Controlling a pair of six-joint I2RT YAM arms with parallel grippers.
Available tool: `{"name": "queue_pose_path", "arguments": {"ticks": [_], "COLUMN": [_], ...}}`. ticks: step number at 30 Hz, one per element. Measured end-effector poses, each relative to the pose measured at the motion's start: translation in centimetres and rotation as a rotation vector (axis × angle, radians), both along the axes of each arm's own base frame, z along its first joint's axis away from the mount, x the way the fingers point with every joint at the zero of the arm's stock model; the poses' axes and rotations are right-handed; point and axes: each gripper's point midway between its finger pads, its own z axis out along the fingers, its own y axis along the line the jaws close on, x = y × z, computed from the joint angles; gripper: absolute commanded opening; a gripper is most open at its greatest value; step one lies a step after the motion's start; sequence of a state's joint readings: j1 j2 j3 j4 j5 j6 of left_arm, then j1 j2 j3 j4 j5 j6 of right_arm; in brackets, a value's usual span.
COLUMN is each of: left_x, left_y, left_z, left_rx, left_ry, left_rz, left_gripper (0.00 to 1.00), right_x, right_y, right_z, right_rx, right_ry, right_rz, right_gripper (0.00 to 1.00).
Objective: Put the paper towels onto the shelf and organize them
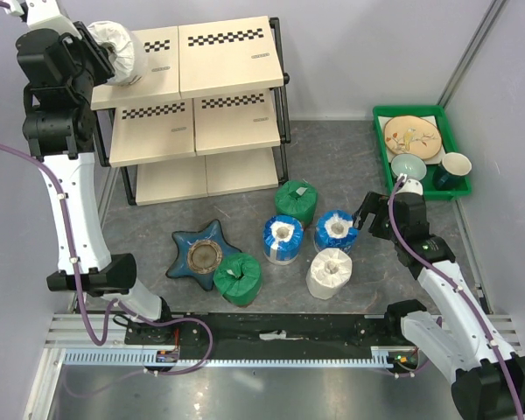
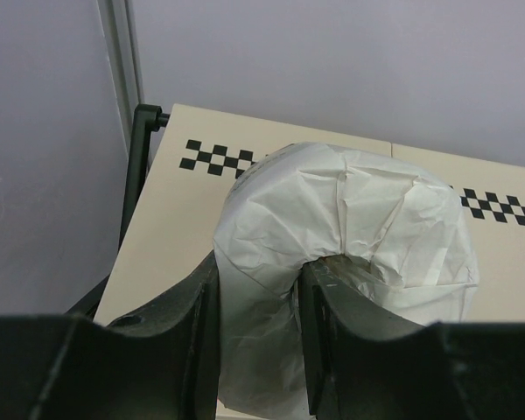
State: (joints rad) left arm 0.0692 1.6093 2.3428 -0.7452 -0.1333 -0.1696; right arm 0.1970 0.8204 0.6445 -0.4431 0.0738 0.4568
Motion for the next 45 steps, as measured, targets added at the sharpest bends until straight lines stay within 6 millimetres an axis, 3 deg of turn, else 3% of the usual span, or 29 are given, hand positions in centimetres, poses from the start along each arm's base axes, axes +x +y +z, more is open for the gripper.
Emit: {"name": "queue_pose_path", "arguments": {"ticks": [10, 18, 34, 40, 45], "left_x": [0.0, 1.2, 2.4, 2.4, 2.4], "left_y": [1.7, 2.4, 2.1, 2.1, 2.0], "left_z": [-0.1, -0.4, -0.5, -0.5, -0.5], "left_rx": [-0.025, -0.042, -0.048, -0.048, -0.049], "left_ry": [-0.003, -0.010, -0.023, -0.023, -0.023], "left_rz": [0.022, 0.028, 0.004, -0.004, -0.007], "left_gripper": [0.22, 0.23, 0.41, 0.33, 0.32], "right_x": [-0.1, -0.3, -0.3, -0.3, -0.3], "right_y": [0.0, 0.1, 0.2, 0.3, 0.3], "right_z": [-0.3, -0.6, -1.2, -1.2, -1.2], "right_rx": [0.000, 0.001, 0.002, 0.002, 0.002], "right_ry": [0.008, 0.016, 0.036, 0.037, 0.037], "right_rz": [0.003, 0.006, 0.013, 0.014, 0.014], "right_gripper": [0.98, 0.98, 0.98, 0.98, 0.98]}}
